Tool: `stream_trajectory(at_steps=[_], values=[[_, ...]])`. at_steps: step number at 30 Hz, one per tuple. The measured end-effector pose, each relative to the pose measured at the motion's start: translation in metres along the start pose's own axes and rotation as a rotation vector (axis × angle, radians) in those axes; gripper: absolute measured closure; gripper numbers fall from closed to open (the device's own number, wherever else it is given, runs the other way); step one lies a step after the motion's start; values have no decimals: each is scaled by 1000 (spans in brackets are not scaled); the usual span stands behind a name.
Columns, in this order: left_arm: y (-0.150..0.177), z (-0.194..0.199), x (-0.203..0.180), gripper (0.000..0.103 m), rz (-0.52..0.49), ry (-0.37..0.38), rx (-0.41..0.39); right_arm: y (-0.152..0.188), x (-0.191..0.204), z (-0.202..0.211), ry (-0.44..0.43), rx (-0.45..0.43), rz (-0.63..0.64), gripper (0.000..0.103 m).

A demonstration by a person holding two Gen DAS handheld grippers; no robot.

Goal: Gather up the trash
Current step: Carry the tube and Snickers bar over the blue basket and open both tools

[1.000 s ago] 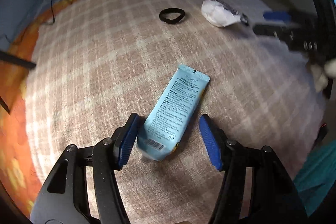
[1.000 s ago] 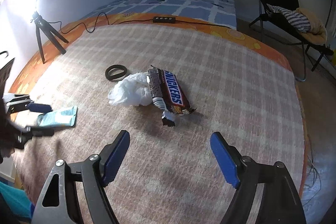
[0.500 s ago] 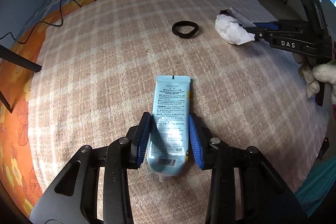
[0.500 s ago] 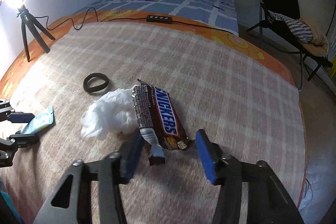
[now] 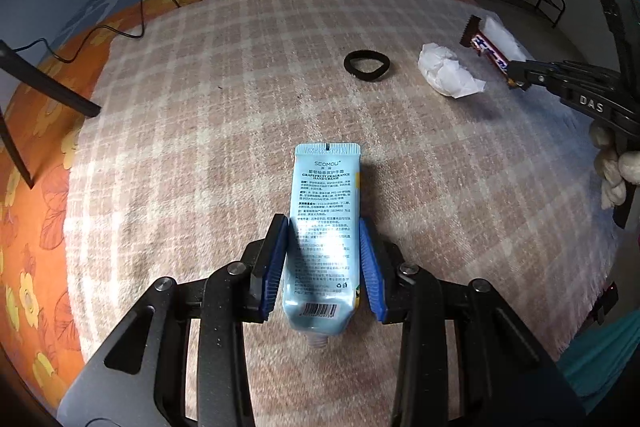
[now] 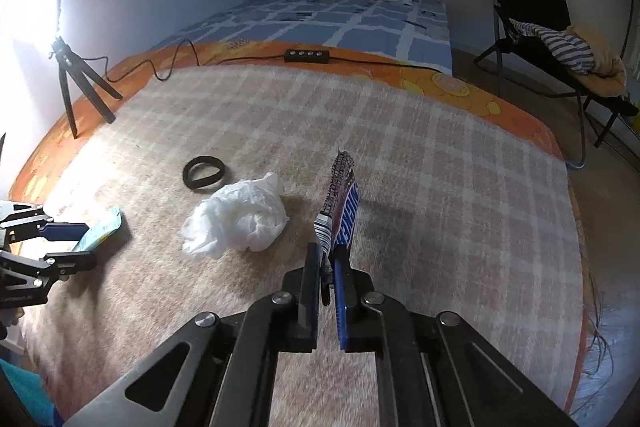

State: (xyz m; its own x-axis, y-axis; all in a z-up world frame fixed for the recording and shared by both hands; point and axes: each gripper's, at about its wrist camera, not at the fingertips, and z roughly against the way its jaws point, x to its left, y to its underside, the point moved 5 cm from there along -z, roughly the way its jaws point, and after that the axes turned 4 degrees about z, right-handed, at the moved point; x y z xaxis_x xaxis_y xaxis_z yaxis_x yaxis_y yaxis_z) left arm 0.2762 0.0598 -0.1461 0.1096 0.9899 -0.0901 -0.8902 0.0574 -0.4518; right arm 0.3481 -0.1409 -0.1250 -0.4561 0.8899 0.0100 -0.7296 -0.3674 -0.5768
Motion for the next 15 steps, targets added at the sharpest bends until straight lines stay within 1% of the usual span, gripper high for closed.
stream_trajectory(at_steps=[5, 11, 13, 15], values=[[14, 27, 1, 67, 4, 2, -21, 1, 6, 25, -4, -28, 13, 99], [37, 63, -5, 67, 7, 6, -49, 8, 19, 63, -33, -60, 22, 99], [41, 74, -15, 67, 5, 5, -56, 12, 25, 77, -47, -70, 25, 99], [51, 88, -18, 67, -4, 2, -67, 17, 31, 88, -54, -78, 26, 99]])
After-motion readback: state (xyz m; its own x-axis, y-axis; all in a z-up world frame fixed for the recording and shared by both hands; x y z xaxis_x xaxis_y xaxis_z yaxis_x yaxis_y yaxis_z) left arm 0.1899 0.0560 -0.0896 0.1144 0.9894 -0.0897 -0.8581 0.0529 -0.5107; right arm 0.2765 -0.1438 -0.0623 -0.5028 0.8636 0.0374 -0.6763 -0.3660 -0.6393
